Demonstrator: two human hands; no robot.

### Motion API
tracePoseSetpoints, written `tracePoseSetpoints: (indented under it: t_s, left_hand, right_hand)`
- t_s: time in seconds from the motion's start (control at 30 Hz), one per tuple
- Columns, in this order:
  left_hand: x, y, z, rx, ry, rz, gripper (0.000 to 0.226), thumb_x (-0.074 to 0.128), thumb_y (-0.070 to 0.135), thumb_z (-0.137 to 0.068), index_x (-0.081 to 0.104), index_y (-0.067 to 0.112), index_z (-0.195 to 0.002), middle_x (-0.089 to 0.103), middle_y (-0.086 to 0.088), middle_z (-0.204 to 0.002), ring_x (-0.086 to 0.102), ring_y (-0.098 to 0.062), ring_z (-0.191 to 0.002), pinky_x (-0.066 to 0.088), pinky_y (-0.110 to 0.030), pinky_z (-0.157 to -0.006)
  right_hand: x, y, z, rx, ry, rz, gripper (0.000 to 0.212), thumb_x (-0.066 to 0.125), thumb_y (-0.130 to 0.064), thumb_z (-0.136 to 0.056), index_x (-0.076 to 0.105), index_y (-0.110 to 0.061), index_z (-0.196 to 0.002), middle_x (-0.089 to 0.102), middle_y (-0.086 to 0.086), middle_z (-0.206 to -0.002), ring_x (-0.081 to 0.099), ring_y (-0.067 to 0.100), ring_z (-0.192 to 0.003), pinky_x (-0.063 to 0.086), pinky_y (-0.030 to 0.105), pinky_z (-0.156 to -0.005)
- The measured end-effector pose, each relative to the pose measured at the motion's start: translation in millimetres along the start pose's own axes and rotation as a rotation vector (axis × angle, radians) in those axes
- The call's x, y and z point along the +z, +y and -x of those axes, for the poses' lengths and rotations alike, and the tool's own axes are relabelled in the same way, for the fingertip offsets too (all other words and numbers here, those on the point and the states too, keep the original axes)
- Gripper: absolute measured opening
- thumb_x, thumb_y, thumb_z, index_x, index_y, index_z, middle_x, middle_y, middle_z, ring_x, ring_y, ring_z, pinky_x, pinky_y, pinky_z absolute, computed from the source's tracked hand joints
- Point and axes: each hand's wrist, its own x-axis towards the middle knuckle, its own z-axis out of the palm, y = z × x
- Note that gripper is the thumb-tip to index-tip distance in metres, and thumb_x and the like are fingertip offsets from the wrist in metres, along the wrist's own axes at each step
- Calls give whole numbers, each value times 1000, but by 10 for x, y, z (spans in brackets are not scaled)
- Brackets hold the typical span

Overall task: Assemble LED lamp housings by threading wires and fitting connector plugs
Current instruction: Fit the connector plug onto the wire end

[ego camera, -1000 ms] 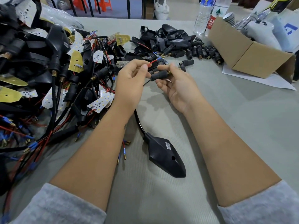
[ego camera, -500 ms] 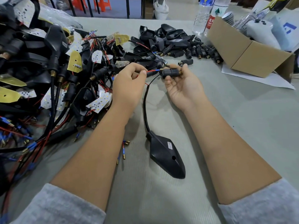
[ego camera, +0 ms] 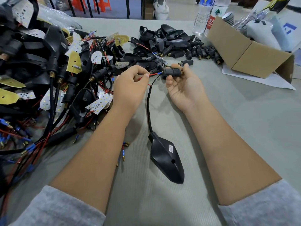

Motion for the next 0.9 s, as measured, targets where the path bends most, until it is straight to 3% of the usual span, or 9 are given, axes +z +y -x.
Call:
tracePoseSetpoints:
  t_s: [0.1,0.23,0.47,0.57,0.73,0.9]
  left_hand:
    - [-2,13,-5,-20,14,3,23,59,13,-92,61,28,-74,53,14,-54,44,0,-52,38,-21,-57]
    - [-11,9,-3,21,15,5,17,59,11,-92,63,24,-80,60,7,-71,55,-9,-71,48,-27,-72]
    - [19,-7,15,66,-48,-19,15,62,13,-93,63,24,-84,62,7,-77,56,-8,-75,47,-25,-74]
    - [8,12,11,56,-17,10,16,60,14,-94,62,27,-85,62,9,-79,56,-5,-75,48,-22,-74]
    - [20,32,1,-44,58,59,13,55,14,-96,56,24,-89,60,7,-84,59,-14,-81,55,-41,-87]
    - [4,14,-3,-4,29,18,15,57,14,-96,58,26,-88,61,11,-81,57,-8,-75,53,-27,-78]
  right_hand:
    - [2,4,1,-15,-27,85,42,34,-32,-107,61,-7,-85,69,7,-64,52,12,-54,51,17,-52]
    - [-2,2,13,-45,-59,185,35,39,-25,-106,62,-8,-86,68,8,-74,54,11,-56,51,17,-54]
    - [16,21,87,-22,-179,303,15,49,-6,-96,62,-9,-90,63,7,-81,55,11,-60,51,18,-58]
    - [26,33,93,-37,-192,313,23,45,6,-92,63,-10,-91,63,7,-80,57,12,-63,53,18,-61]
    - [31,42,80,-38,-141,241,23,47,7,-93,63,-9,-94,64,6,-80,60,11,-65,53,16,-61]
    - [26,68,75,-81,-148,279,18,52,5,-94,62,-9,-95,61,4,-76,59,9,-61,52,16,-61]
